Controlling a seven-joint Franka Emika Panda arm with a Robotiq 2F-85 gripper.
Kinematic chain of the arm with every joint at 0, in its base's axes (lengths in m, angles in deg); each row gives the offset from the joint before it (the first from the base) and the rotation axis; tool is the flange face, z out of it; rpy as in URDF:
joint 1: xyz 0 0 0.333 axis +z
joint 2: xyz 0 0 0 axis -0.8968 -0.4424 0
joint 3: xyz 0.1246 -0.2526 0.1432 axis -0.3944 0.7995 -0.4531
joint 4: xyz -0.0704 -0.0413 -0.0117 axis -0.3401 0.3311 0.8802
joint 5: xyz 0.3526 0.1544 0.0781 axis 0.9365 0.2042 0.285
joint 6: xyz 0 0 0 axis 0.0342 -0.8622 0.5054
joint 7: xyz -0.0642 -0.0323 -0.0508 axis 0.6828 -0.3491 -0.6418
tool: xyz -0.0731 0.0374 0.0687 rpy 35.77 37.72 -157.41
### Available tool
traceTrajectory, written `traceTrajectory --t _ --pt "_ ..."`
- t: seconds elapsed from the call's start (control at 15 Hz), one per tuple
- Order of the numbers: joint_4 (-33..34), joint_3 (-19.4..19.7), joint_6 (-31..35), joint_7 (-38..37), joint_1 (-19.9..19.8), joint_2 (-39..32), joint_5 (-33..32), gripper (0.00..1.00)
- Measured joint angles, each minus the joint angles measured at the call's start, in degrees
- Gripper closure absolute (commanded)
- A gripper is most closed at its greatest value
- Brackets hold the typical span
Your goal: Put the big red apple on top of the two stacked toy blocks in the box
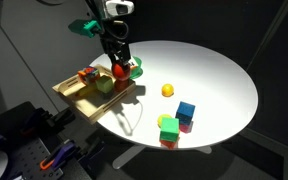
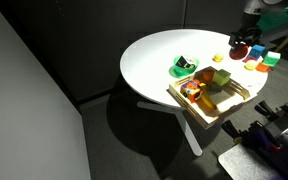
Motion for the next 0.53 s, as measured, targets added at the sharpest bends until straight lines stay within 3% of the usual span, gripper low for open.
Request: traceTrajectory --t 0.53 --pt "-1.87 -3.15 -0.11 1.86 1.32 0.0 0.09 0.47"
